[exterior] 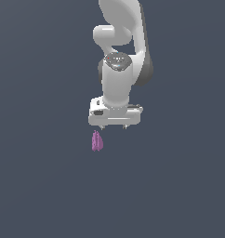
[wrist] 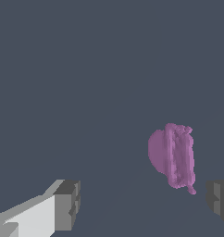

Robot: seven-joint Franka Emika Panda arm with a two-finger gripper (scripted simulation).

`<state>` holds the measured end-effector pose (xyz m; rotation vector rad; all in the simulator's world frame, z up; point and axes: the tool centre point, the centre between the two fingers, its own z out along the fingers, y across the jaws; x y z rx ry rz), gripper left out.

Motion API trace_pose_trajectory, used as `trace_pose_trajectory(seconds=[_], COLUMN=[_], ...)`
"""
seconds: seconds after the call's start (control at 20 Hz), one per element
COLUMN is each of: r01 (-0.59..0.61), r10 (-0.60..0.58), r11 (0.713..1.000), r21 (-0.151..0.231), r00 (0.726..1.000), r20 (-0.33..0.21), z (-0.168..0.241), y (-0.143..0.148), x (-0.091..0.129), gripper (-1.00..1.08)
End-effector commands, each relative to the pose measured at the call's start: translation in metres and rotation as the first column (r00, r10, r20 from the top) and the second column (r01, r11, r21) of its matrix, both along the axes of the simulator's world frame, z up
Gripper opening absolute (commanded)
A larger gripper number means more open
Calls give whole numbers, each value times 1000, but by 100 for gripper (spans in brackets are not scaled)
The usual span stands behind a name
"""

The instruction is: Pick up the object and move it to a goal position.

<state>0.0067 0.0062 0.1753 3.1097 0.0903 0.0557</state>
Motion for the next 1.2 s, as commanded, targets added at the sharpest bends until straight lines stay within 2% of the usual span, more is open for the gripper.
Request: trace_pose_trajectory(seconds=[0.0,0.45,0.7,0.9,1.15], r01=[0,-52,-51,-50,-45], r10=[0,53,51,50,45], r11=[1000,998,999,999,999], r21=[0,-22,-21,-15,1], r00=[1000,999,999,999,999], r20=[0,4,3,-3,-16], z=[0,13,11,2,-22], y=[0,0,-2,-13,-41], x=[0,-1,0,1,2], gripper=[100,100,100,100,100])
